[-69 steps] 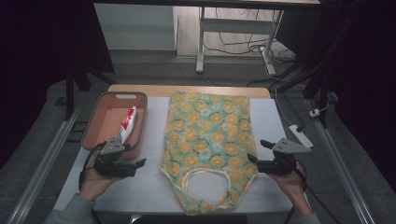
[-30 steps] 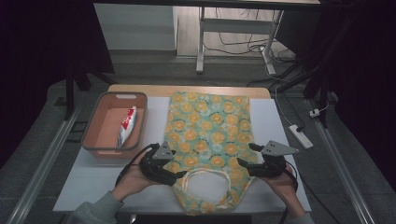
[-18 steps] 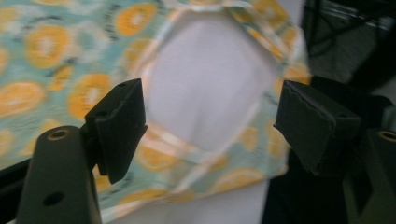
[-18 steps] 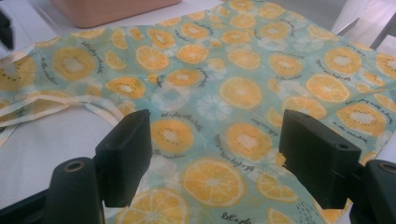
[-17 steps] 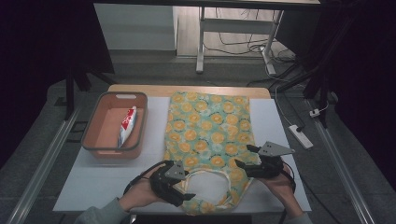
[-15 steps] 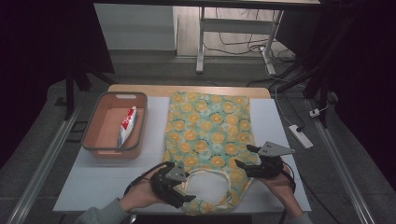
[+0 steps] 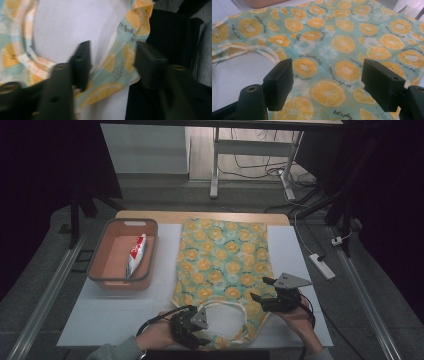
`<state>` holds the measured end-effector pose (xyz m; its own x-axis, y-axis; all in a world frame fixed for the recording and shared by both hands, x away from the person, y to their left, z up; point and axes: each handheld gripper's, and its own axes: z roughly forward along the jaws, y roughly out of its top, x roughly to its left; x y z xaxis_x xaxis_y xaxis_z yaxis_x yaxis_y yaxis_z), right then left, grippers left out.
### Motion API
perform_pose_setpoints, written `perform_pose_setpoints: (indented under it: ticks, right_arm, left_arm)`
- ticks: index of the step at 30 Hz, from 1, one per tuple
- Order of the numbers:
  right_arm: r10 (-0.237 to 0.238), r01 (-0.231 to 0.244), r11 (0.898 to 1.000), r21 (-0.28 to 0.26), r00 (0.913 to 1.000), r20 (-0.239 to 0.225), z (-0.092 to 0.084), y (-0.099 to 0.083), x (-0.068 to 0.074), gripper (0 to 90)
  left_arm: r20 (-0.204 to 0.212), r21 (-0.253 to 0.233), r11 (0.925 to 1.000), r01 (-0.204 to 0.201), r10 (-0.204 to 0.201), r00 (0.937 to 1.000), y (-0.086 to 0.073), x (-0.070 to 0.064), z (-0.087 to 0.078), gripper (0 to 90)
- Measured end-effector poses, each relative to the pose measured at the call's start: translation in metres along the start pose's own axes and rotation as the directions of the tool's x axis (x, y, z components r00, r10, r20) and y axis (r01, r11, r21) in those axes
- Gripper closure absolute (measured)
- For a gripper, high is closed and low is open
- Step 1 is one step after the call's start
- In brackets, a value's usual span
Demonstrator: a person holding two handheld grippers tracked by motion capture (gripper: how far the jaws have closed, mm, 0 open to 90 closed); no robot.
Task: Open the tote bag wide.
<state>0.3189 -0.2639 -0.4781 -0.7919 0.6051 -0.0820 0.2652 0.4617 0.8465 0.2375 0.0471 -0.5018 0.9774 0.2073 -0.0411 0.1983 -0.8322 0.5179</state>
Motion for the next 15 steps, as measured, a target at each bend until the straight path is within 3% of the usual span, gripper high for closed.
perform_pose_setpoints:
  ticks: [1,2,3,4,9,12,13,14,15]
  right_arm:
    - [0.000,0.000,1.000,-0.001,1.0000,-0.001,-0.001,0.000,0.000,25.5]
    - [0.001,-0.001,1.000,-0.003,1.0000,0.000,-0.001,0.000,0.000,25.5]
    - [0.001,-0.001,1.000,-0.003,1.0000,0.000,-0.001,0.000,0.000,25.5]
    - [0.003,-0.003,1.000,-0.004,1.0000,0.001,-0.001,0.000,-0.001,25.5]
    - [0.003,-0.003,1.000,-0.005,1.0000,0.001,-0.003,0.001,-0.001,25.6]
    - [0.004,-0.004,1.000,-0.009,1.0000,-0.003,-0.004,0.002,0.000,26.1]
    - [0.004,-0.004,1.000,-0.013,1.0000,-0.008,-0.007,0.003,0.000,26.5]
    - [0.004,-0.004,1.000,-0.013,1.0000,-0.008,-0.007,0.003,0.000,26.5]
    - [0.002,-0.003,1.000,-0.019,0.9999,-0.014,-0.010,0.007,0.000,26.8]
  left_arm:
    - [-0.003,0.004,1.0000,-0.003,0.003,1.0000,0.000,0.000,0.000,75.0]
    - [0.002,0.003,1.0000,-0.005,0.005,1.0000,-0.001,0.000,-0.001,80.9]
    - [0.005,0.001,1.0000,-0.007,0.007,1.0000,-0.001,0.000,-0.001,80.9]
    - [0.006,-0.003,1.0000,-0.008,0.008,0.9999,-0.001,0.001,-0.002,87.9]
    - [0.007,-0.094,0.9955,0.006,-0.005,1.0000,-0.004,0.003,-0.019,88.6]
    - [-0.009,-0.211,0.9772,0.028,-0.030,0.9995,-0.005,0.004,-0.045,88.6]
    - [-0.038,-0.268,0.9627,0.037,-0.049,0.9980,-0.006,0.006,-0.059,88.6]
    - [-0.038,-0.268,0.9627,0.037,-0.049,0.9980,-0.006,0.006,-0.059,88.6]
    - [-0.061,-0.307,0.9505,0.048,-0.070,0.9957,-0.006,0.009,-0.069,88.6]
